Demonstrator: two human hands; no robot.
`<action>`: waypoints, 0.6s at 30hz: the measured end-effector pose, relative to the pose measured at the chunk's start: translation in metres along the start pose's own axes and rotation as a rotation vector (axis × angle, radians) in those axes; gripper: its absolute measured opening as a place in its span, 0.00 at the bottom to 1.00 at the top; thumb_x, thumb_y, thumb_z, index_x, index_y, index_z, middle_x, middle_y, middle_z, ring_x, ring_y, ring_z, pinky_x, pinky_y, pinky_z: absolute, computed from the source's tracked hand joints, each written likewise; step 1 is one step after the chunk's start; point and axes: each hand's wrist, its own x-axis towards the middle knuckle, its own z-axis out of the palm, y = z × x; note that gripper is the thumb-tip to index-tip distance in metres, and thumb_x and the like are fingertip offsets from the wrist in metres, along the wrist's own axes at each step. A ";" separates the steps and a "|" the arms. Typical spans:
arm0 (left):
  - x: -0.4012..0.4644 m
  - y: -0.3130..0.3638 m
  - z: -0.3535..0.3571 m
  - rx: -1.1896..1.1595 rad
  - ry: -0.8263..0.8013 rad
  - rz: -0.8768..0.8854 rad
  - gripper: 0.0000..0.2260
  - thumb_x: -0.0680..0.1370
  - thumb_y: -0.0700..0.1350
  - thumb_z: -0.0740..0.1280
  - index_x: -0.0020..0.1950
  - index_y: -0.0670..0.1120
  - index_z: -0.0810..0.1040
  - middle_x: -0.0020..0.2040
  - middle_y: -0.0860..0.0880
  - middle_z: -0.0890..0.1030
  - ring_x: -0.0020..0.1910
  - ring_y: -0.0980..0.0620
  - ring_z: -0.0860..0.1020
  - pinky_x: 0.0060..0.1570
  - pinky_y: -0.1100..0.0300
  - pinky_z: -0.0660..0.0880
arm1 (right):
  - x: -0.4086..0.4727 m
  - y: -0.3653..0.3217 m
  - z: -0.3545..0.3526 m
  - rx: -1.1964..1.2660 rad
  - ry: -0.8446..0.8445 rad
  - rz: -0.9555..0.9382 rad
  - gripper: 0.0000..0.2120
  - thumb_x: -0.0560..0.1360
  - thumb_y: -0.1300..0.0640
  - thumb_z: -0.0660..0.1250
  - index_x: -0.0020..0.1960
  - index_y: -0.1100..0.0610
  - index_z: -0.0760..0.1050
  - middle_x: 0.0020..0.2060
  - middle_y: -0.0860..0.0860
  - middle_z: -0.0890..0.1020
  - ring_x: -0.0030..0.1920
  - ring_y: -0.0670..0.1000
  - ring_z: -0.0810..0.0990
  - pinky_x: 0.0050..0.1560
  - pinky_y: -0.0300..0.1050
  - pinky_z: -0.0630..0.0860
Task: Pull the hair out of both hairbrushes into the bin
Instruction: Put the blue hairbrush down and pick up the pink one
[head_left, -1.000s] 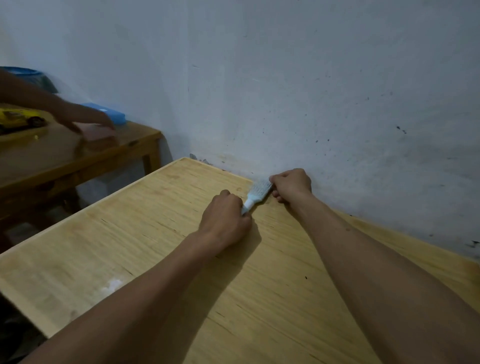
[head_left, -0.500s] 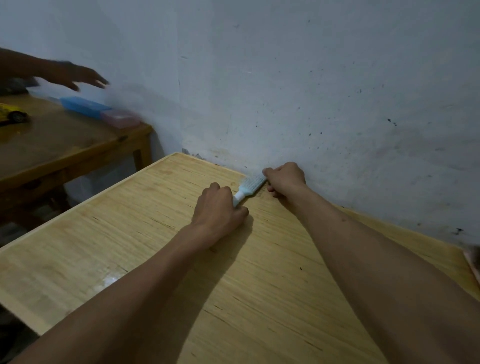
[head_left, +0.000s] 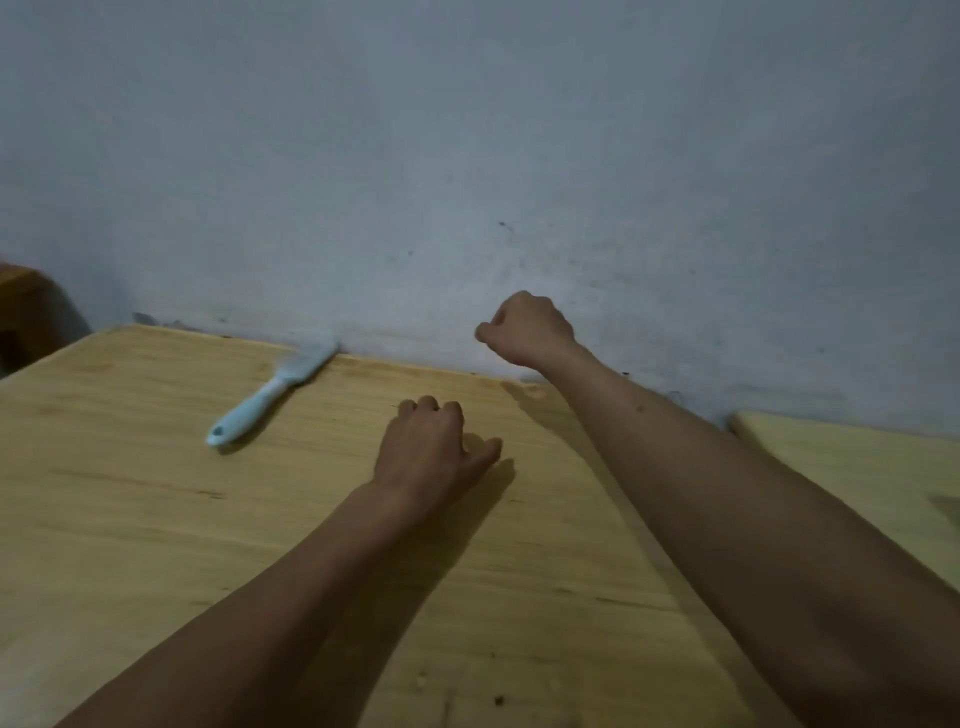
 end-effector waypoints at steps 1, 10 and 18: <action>-0.001 0.017 0.011 -0.015 -0.030 0.039 0.28 0.77 0.65 0.64 0.60 0.41 0.80 0.59 0.41 0.80 0.59 0.41 0.75 0.56 0.47 0.76 | -0.005 0.017 -0.011 -0.086 0.005 0.020 0.13 0.76 0.49 0.68 0.38 0.57 0.75 0.32 0.53 0.77 0.35 0.58 0.80 0.36 0.45 0.74; -0.005 0.156 0.071 -0.146 -0.242 0.108 0.29 0.77 0.66 0.64 0.54 0.39 0.79 0.56 0.40 0.80 0.55 0.42 0.78 0.45 0.53 0.69 | -0.044 0.153 -0.063 -0.141 0.039 0.313 0.21 0.73 0.41 0.73 0.38 0.56 0.70 0.38 0.53 0.78 0.45 0.58 0.81 0.36 0.44 0.70; -0.003 0.180 0.090 -0.078 -0.301 0.142 0.40 0.78 0.54 0.68 0.83 0.45 0.49 0.56 0.41 0.79 0.54 0.41 0.78 0.42 0.51 0.73 | -0.056 0.175 -0.049 0.031 -0.115 0.404 0.12 0.70 0.57 0.76 0.35 0.60 0.75 0.35 0.57 0.82 0.32 0.54 0.80 0.36 0.47 0.81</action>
